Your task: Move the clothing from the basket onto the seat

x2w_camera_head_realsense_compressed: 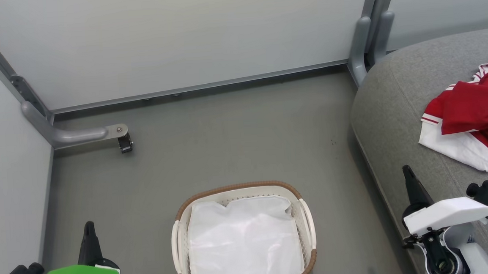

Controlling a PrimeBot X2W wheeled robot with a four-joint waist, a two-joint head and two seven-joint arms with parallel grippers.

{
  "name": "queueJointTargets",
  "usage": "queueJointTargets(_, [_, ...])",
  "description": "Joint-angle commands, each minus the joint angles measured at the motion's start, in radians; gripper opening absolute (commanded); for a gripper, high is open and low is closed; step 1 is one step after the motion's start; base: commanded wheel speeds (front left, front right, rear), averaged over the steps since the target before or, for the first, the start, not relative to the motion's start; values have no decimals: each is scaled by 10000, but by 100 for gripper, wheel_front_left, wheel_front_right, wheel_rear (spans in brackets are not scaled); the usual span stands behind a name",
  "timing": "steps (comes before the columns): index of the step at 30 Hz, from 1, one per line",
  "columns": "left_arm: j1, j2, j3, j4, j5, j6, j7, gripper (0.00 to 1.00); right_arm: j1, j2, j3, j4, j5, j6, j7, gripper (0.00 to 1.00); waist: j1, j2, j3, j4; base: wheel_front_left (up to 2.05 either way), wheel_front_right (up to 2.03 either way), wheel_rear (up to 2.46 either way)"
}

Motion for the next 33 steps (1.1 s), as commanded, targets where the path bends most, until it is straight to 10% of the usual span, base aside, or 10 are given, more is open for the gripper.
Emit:
queueJointTargets(1, [-288,64,31,-155,-302,-48,80,0,26,-56,-78,-165,325,-3,79,0,0,0,-7,2,0,0,0])
queueJointTargets(33, [-638,88,166,-279,-3513,-258,952,0,218,-79,-491,-500,3613,-6,950,0,0,0,-147,46,0,0,0])
